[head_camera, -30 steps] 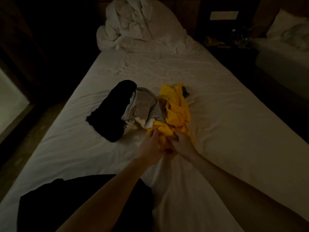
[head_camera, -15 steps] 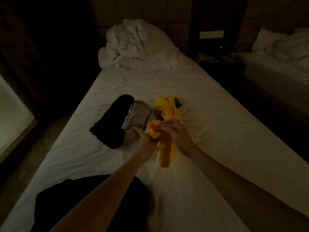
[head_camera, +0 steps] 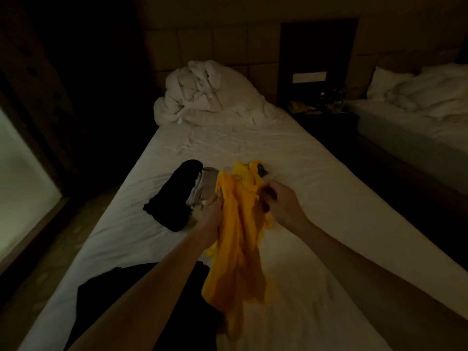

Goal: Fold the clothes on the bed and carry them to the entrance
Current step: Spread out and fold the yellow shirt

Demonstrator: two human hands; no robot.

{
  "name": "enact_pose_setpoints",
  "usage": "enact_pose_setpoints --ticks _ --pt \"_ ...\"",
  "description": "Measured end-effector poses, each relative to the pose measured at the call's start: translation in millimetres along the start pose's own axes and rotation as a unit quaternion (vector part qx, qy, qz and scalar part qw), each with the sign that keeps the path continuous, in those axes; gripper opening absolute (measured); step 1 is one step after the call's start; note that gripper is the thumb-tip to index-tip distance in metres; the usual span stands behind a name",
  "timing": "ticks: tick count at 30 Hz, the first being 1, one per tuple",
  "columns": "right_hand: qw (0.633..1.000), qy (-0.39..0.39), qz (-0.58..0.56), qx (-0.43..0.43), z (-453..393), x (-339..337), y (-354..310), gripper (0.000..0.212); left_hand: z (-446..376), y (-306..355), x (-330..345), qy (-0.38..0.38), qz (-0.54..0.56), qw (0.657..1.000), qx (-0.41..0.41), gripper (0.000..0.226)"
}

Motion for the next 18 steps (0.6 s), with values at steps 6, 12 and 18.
enact_pose_setpoints --ticks 6,12,18 --pt "0.994 -0.106 -0.008 -0.005 36 9 -28 0.016 33 14 4 -0.026 -0.064 0.997 0.040 0.021" --pt "1.000 -0.009 -0.023 -0.011 39 -14 -49 0.013 68 42 14 -0.072 -0.097 0.988 0.098 0.030" --pt "0.996 0.083 -0.033 0.017 29 -55 -86 0.024 84 85 -6 0.005 -0.078 0.981 0.179 0.031"
Point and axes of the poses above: each hand's wrist, its own z-axis away from the middle knuckle, its own x-axis out of the palm, y = z × x, the point moved 7 cm from there along -z, towards the middle knuckle, and after that the axes turned 10 degrees about y, right-handed, at the moved point
